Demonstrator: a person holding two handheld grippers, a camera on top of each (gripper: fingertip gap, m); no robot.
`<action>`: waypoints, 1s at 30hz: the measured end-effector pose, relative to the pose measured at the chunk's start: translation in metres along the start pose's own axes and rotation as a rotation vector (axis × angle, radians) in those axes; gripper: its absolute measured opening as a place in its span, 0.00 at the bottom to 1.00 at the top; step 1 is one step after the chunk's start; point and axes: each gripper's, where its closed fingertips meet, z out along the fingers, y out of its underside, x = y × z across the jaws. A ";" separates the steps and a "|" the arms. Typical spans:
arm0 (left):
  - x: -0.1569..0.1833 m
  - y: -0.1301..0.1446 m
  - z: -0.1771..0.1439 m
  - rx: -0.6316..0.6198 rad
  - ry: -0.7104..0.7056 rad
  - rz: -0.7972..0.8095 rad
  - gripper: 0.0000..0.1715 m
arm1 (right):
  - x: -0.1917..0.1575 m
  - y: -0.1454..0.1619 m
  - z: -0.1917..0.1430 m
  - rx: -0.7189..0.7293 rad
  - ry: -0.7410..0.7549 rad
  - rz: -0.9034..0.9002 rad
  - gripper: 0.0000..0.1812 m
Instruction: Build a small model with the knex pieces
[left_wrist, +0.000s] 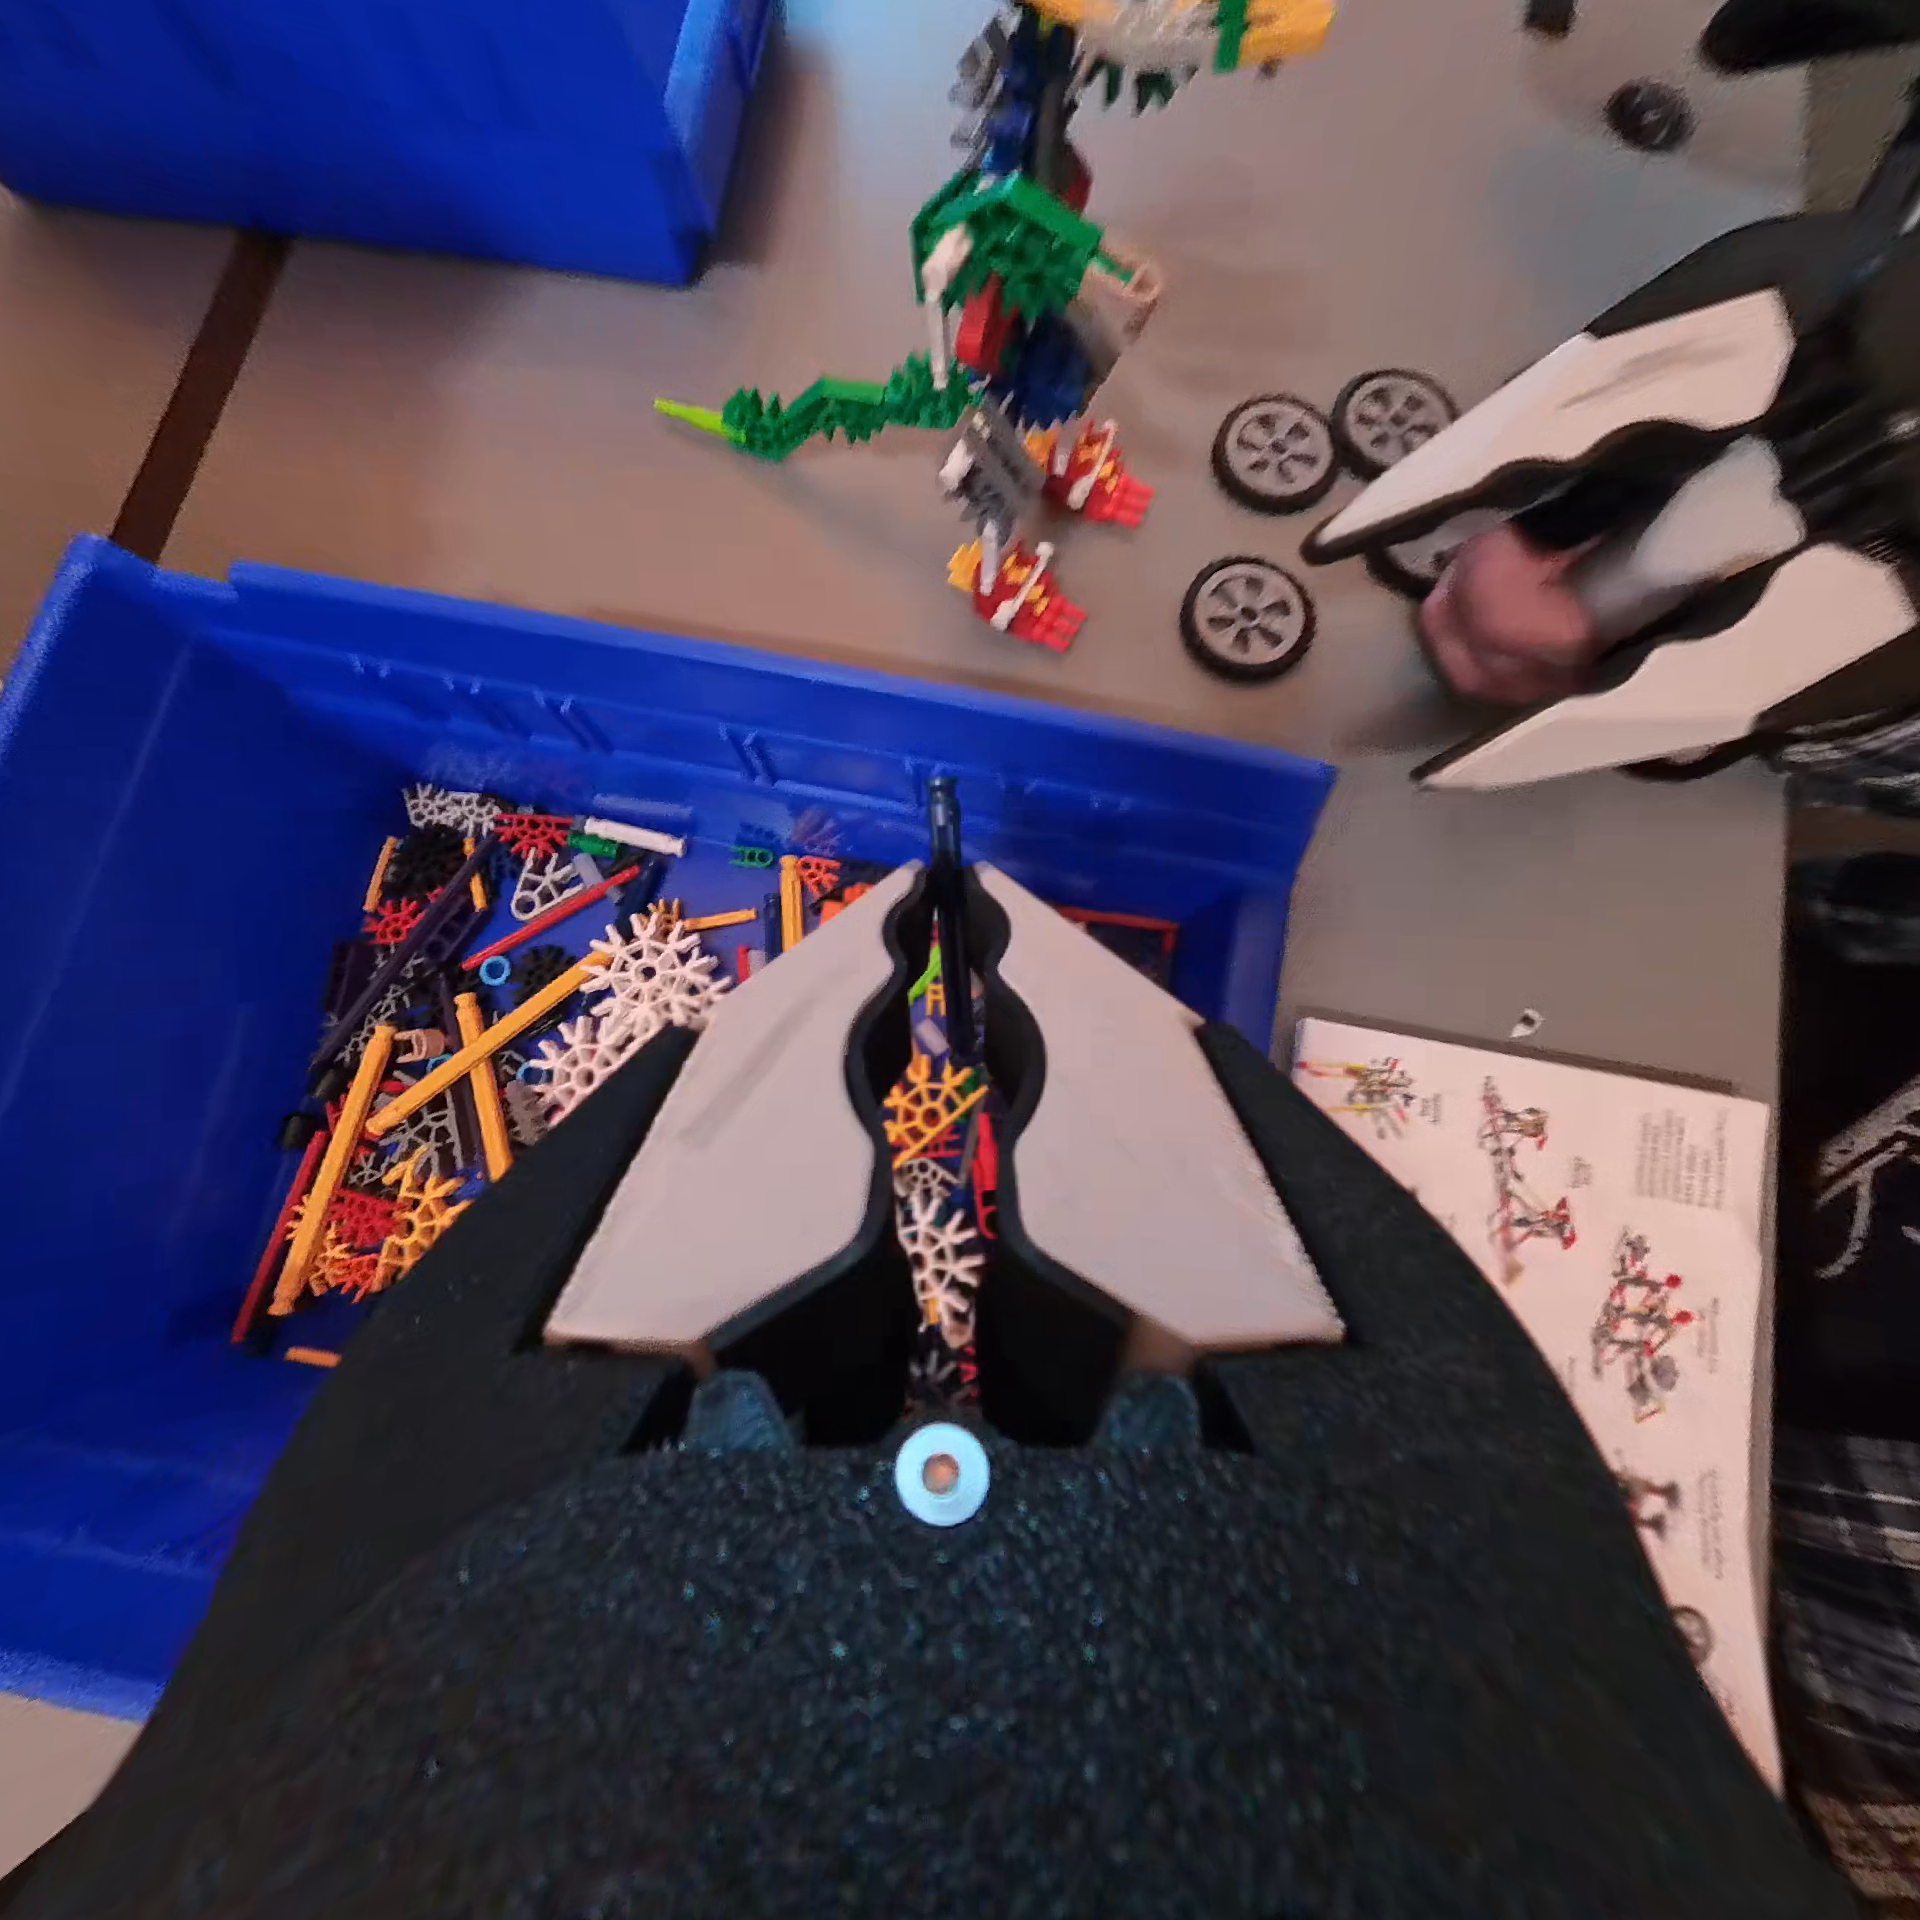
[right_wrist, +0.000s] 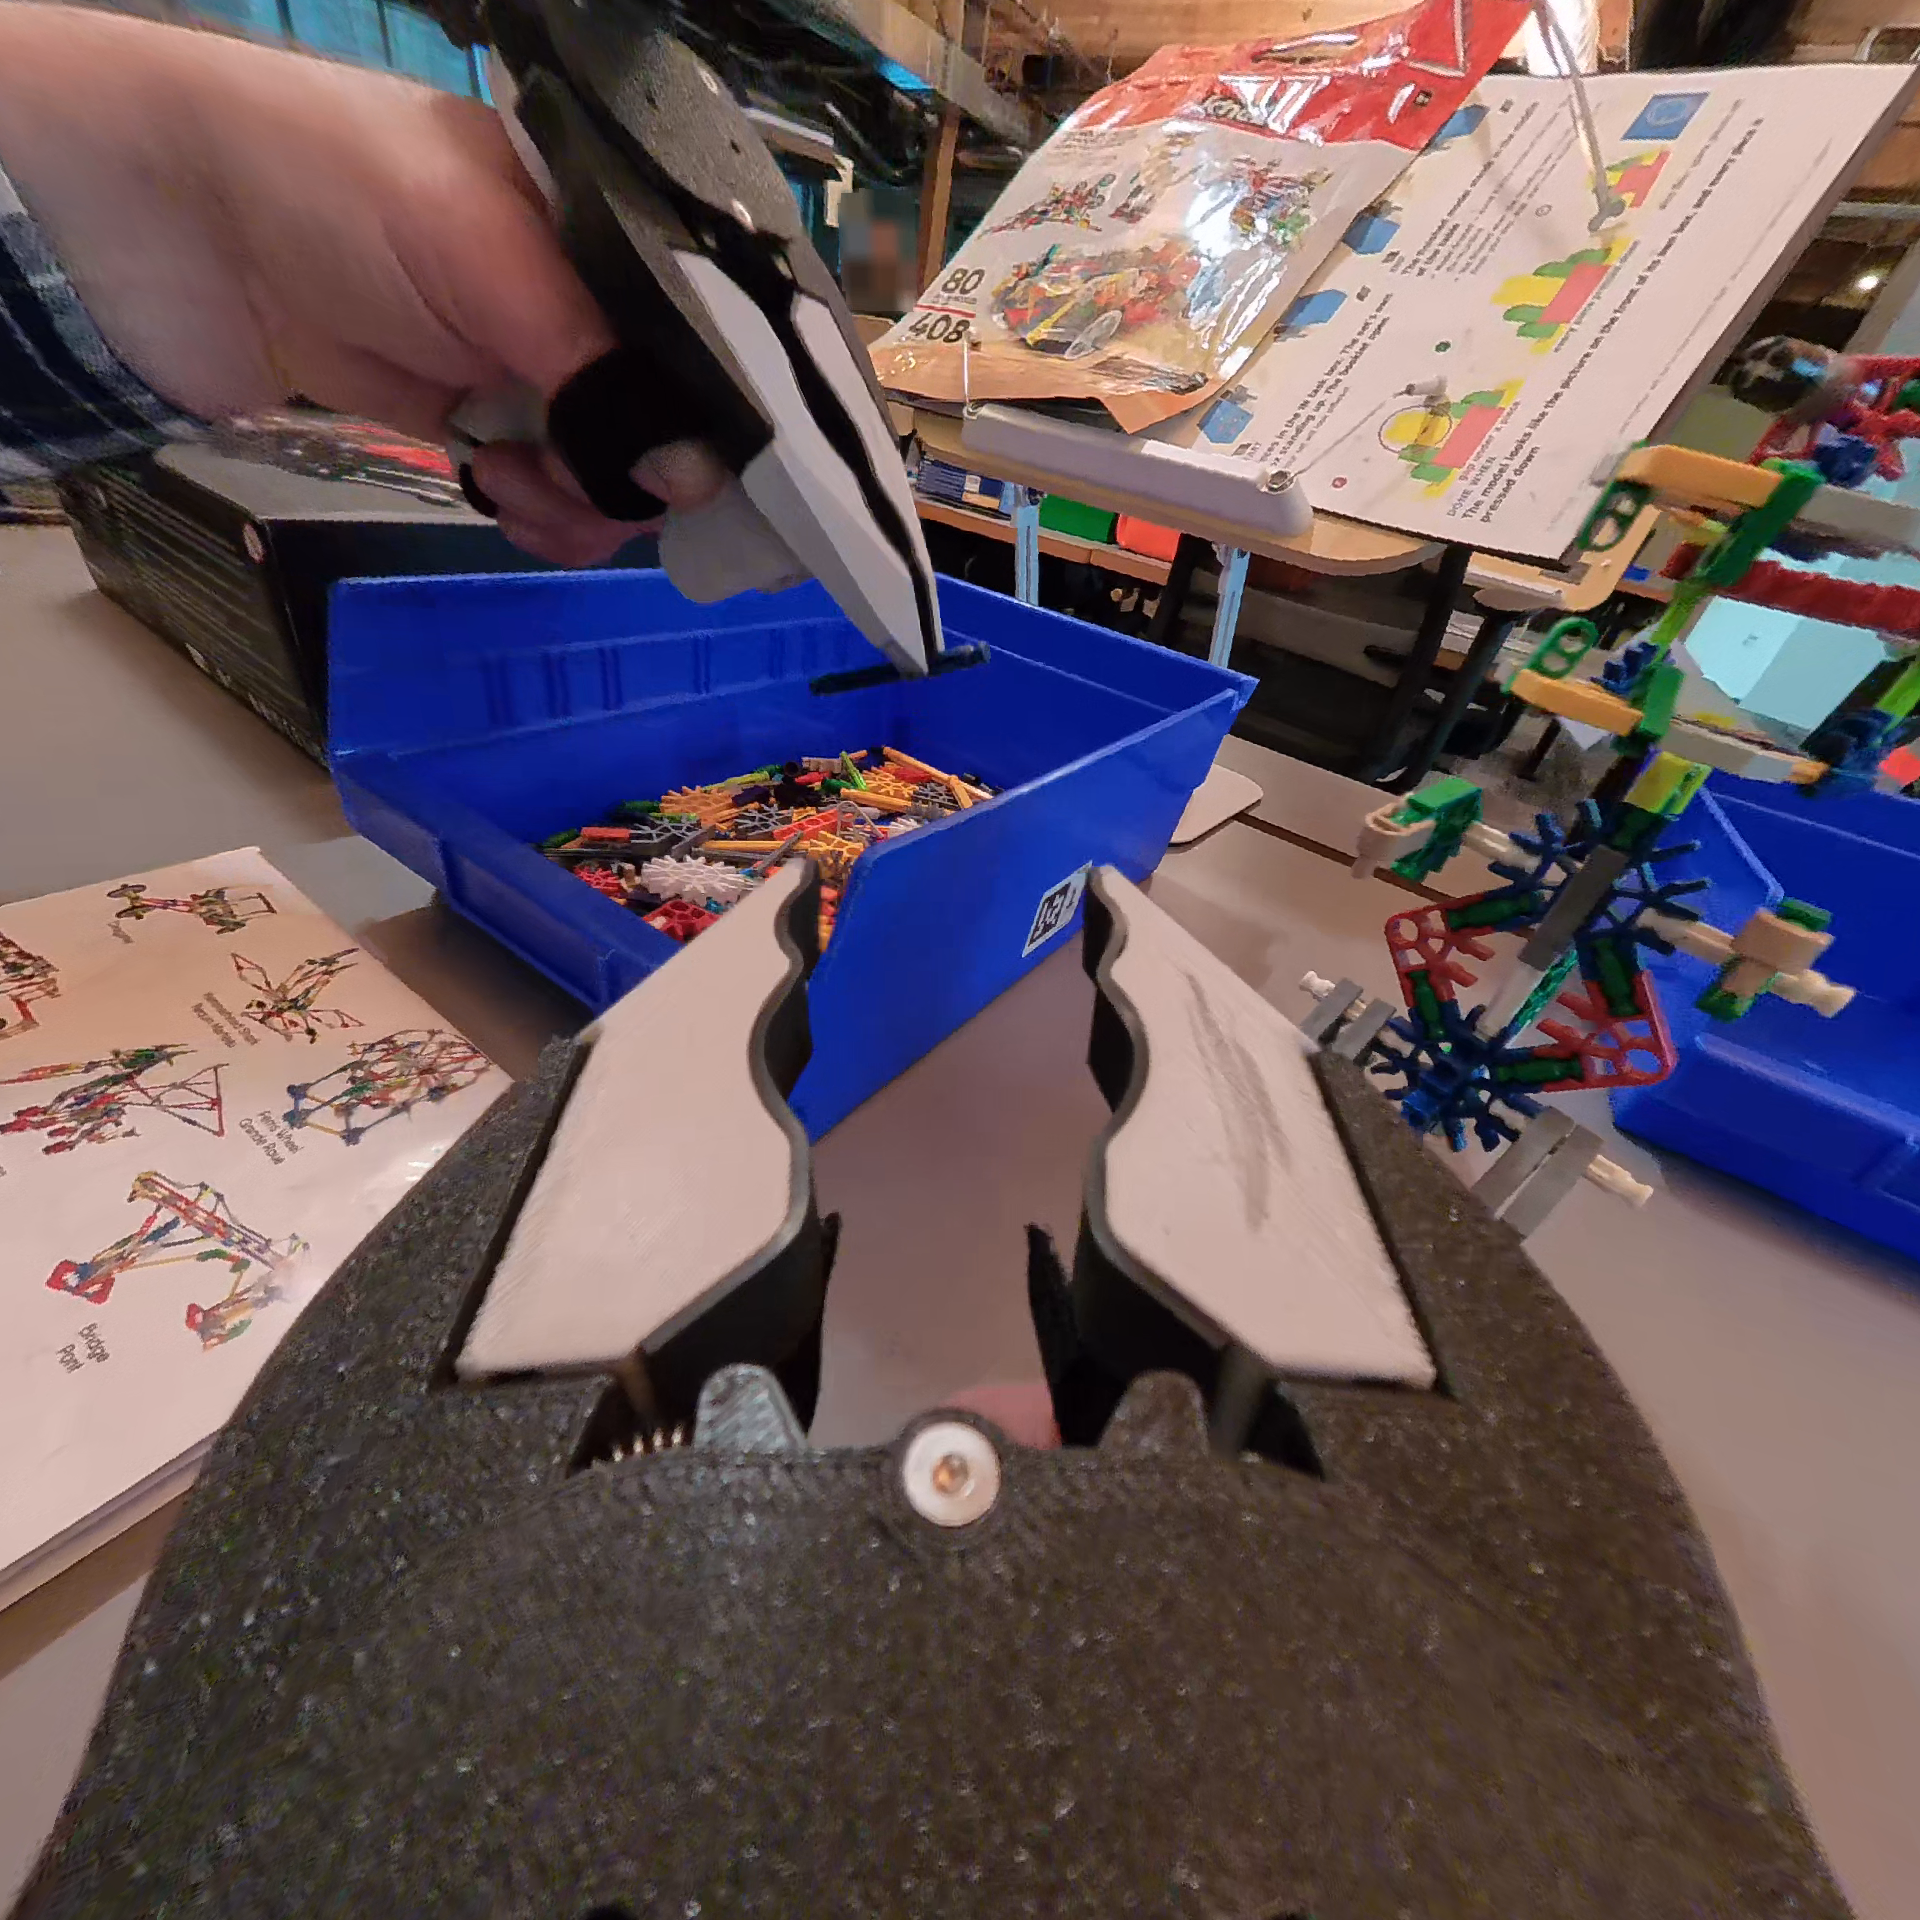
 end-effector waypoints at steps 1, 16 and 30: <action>0.004 -0.003 -0.004 0.021 0.004 -0.006 0.02 | -0.001 -0.001 0.000 0.002 0.001 -0.008 0.31; 0.105 -0.023 -0.018 0.340 0.254 -0.187 0.02 | -0.047 -0.020 -0.001 -0.042 -0.013 -0.390 0.41; 0.135 -0.008 -0.006 0.387 0.363 -0.313 0.02 | -0.062 -0.016 -0.006 -0.128 0.004 -0.584 0.34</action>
